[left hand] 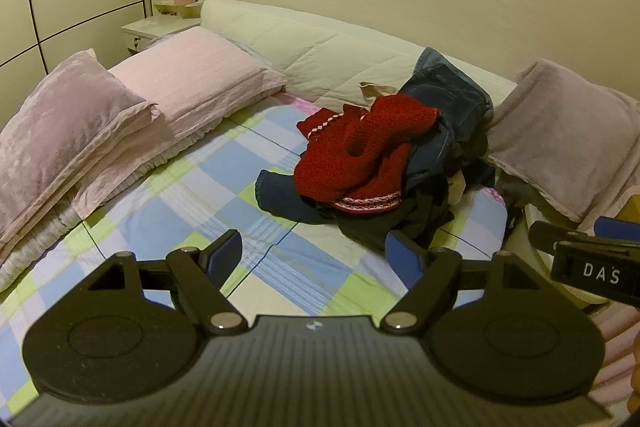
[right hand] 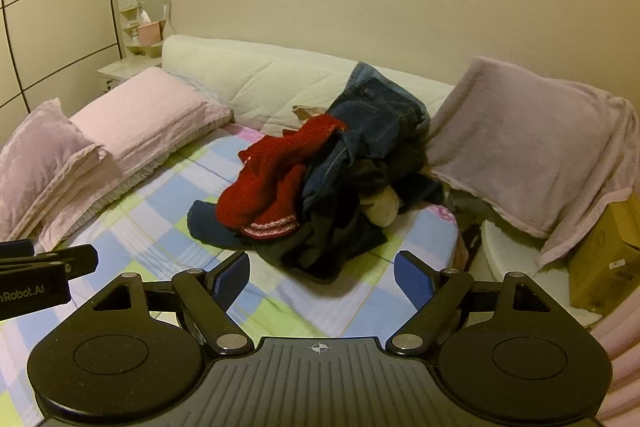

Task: Fold clothes
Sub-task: 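Move both grippers toward the red sweater on the clothes pile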

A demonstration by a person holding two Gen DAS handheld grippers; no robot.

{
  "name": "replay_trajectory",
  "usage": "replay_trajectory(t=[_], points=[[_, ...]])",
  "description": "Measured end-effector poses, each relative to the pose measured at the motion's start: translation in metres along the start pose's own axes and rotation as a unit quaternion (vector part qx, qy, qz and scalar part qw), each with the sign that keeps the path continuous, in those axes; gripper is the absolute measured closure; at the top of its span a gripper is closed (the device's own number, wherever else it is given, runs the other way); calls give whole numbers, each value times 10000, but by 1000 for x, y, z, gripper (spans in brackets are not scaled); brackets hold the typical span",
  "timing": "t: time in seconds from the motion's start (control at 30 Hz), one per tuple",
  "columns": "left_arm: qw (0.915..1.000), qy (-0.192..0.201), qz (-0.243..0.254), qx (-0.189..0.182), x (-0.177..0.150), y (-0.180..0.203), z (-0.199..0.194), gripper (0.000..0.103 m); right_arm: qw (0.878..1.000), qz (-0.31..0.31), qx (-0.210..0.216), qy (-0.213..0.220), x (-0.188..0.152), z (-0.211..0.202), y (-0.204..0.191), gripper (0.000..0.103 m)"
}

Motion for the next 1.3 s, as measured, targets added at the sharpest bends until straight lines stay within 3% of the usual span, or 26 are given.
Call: replay_trajectory(t=[0.57,1.3], points=[[9997,-23,-137,225,3,-6,9,27,9997,-104,222,-1,7,20,-4,21],[9983,-343,-99,460,17,28,66,27,9987,-38,395,-315,15,80,36,21]])
Point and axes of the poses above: each gripper's, at about its wrist camera, not at the fingertips, and z roughly the way its jaws point, y to its right, x to its top, the point moved 2 cm from there along z, roughly the way its jaws point, and after that the axes turned 15 degrees about -z, right-handed, at the moved point
